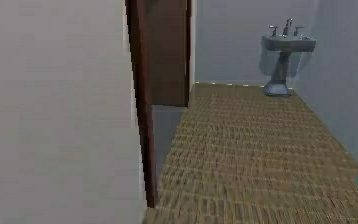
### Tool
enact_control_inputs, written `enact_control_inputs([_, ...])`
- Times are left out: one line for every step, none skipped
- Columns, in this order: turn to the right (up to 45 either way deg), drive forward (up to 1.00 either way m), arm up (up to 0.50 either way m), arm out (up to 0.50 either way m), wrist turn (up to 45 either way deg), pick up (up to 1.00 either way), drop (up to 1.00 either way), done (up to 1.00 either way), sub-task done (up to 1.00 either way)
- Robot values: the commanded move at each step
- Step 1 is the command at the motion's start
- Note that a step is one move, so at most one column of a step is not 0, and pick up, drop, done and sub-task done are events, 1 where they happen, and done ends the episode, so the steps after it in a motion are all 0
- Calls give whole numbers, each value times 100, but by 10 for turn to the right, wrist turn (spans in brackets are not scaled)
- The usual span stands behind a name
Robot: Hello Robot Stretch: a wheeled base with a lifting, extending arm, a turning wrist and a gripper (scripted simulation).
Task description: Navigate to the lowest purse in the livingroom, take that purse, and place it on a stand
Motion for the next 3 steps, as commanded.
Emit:
enact_control_inputs([420,0,0,0,0,0,0,0,0])
enact_control_inputs([0,30,0,0,0,0,0,0,0])
enact_control_inputs([-270,0,0,0,0,0,0,0,0])
